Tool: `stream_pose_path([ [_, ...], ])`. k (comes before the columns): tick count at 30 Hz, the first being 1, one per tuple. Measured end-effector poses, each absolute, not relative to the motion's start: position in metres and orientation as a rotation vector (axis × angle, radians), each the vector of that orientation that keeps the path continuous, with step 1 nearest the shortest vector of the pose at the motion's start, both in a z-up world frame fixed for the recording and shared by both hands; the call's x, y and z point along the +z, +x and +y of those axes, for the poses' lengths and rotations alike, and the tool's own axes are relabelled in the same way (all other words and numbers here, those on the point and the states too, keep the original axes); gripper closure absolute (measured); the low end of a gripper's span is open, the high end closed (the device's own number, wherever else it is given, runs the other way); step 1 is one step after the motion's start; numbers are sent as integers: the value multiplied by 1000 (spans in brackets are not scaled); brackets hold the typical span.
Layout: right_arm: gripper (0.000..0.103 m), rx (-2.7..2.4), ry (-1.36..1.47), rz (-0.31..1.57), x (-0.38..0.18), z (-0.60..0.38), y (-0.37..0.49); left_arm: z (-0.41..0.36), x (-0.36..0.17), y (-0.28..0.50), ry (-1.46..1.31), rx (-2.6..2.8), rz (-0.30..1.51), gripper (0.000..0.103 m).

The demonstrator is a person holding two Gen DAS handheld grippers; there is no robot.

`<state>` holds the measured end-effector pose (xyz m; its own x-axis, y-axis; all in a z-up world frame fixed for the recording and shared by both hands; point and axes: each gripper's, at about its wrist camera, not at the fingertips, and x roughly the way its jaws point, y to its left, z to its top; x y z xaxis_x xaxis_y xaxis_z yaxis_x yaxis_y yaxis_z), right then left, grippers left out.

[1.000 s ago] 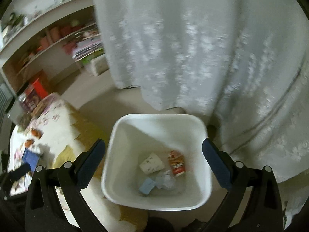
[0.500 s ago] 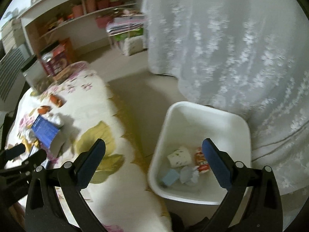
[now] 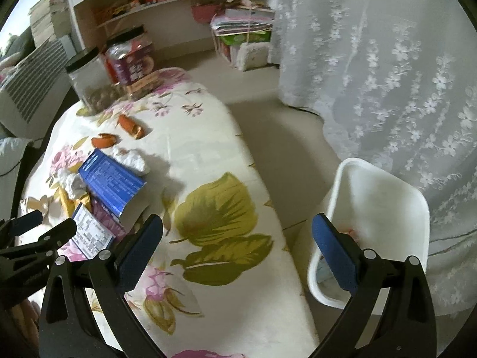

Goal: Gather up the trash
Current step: 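Grasp the white label box with blue border using the left gripper, then grasp the dark blue box with the right gripper while the left lifts the label box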

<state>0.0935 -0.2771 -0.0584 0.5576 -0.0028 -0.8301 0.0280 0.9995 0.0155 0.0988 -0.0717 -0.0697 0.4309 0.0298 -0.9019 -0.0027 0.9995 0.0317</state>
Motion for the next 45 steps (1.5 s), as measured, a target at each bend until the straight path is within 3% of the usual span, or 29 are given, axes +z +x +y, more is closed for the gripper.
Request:
stream_pose_path([
  [10, 7, 2, 27, 1019, -69, -267, 101, -55, -108, 109, 18, 2, 1273, 27],
  [12, 7, -4, 38, 1021, -69, -269, 103, -56, -113, 110, -20, -8, 1299, 23],
  [20, 7, 1, 42, 1033, -72, -274, 106, -66, -110, 116, -94, 95, 1291, 22],
  [29, 7, -6, 67, 1036, -71, -284, 106, -59, -142, 134, -280, 131, 1367, 22],
  [35, 7, 21, 53, 1045, -70, -273, 112, -59, -137, 125, -181, 67, 1360, 41],
  [45, 7, 213, -94, 1062, -80, -207, 124, -25, -97, 99, -98, 50, 1260, 43],
])
